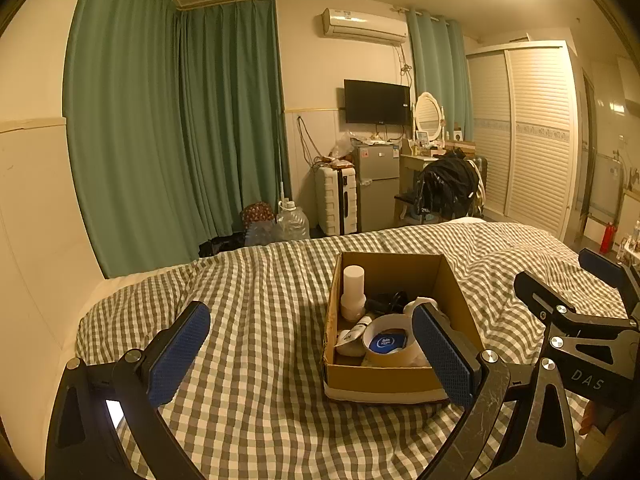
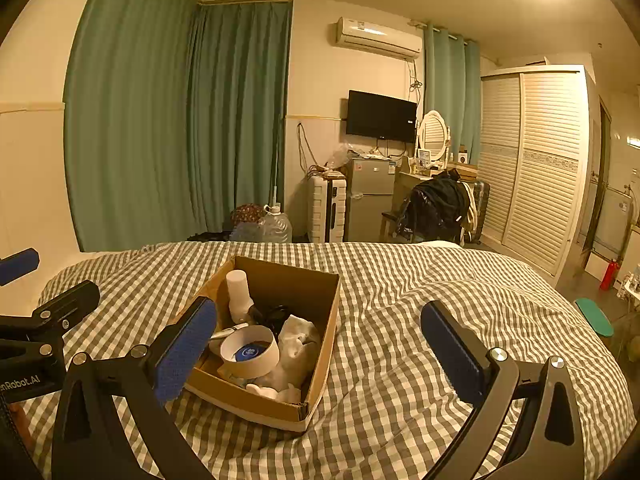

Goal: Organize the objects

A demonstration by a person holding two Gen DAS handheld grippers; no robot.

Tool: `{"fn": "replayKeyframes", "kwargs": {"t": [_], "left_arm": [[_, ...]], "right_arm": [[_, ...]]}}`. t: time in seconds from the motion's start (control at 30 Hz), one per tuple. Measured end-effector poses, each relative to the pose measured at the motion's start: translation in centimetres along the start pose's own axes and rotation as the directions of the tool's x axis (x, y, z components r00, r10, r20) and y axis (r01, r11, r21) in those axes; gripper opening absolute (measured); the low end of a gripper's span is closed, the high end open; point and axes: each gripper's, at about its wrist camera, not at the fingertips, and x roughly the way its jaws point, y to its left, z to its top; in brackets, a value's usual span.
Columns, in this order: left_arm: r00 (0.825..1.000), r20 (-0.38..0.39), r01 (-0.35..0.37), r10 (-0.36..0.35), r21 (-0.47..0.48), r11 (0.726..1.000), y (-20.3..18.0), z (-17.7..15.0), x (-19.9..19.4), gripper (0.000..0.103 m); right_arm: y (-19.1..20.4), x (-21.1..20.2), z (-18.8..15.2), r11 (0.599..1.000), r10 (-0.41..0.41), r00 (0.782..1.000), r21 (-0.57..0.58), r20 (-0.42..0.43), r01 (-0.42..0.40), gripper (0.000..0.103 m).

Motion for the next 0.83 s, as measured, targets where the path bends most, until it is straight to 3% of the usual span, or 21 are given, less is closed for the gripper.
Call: {"fn": "replayKeyframes", "kwargs": {"t": [0.83], "left_arm": [[1.0, -0.006, -0.002, 0.002, 0.002, 1.0, 0.03, -0.04, 0.08, 0.103]], "right_arm": [[0.38, 0.23, -0.24, 1.0, 0.008, 1.0, -0.011, -0.016, -0.008, 0.102]]}}
